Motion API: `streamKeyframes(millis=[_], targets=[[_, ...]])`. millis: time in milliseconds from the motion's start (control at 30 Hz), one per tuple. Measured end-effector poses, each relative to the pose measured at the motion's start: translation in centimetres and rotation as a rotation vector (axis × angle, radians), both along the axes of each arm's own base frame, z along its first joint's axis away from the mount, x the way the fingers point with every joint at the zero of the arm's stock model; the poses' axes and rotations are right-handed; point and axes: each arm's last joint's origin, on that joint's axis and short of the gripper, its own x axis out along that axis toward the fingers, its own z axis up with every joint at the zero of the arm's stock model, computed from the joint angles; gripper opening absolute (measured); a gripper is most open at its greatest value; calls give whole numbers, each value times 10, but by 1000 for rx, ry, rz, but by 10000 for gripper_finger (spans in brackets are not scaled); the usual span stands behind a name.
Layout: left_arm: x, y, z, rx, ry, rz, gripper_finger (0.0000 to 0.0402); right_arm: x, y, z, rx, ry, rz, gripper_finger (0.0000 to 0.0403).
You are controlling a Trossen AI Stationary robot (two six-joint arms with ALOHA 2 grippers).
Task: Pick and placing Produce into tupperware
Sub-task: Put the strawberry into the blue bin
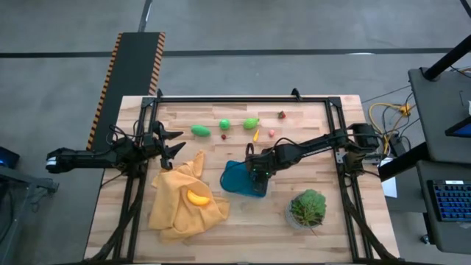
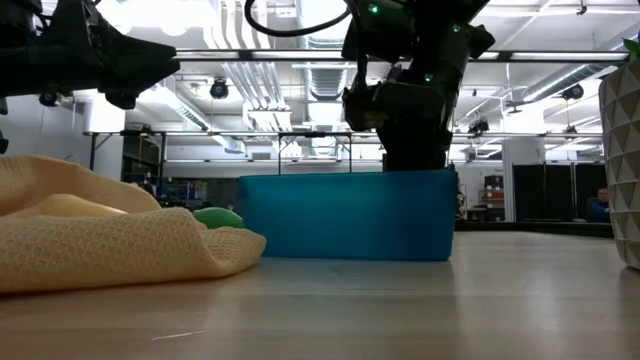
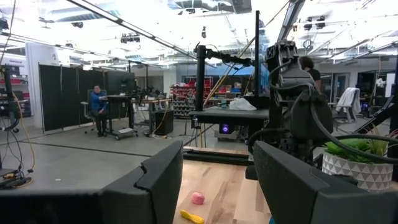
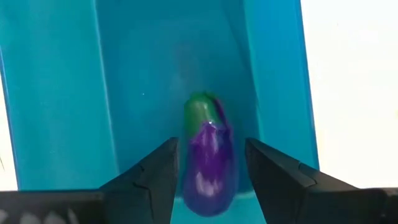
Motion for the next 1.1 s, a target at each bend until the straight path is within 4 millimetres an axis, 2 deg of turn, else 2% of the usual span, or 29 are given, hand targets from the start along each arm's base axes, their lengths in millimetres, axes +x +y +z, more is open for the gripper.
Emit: streamKeyframes(millis=[233,367,867,1100], targets=[[0,0,0,0,1,0,183,0,0,1,0,0,0,183],[0,0,0,0,0,0,183,6,1,10,10,-31,3,180],[0,0,0,0,0,0,183,36,1,72,-62,-250,163,180],[0,0,0,0,-1,0,183,42,-8,100,-263,-278,169,180]])
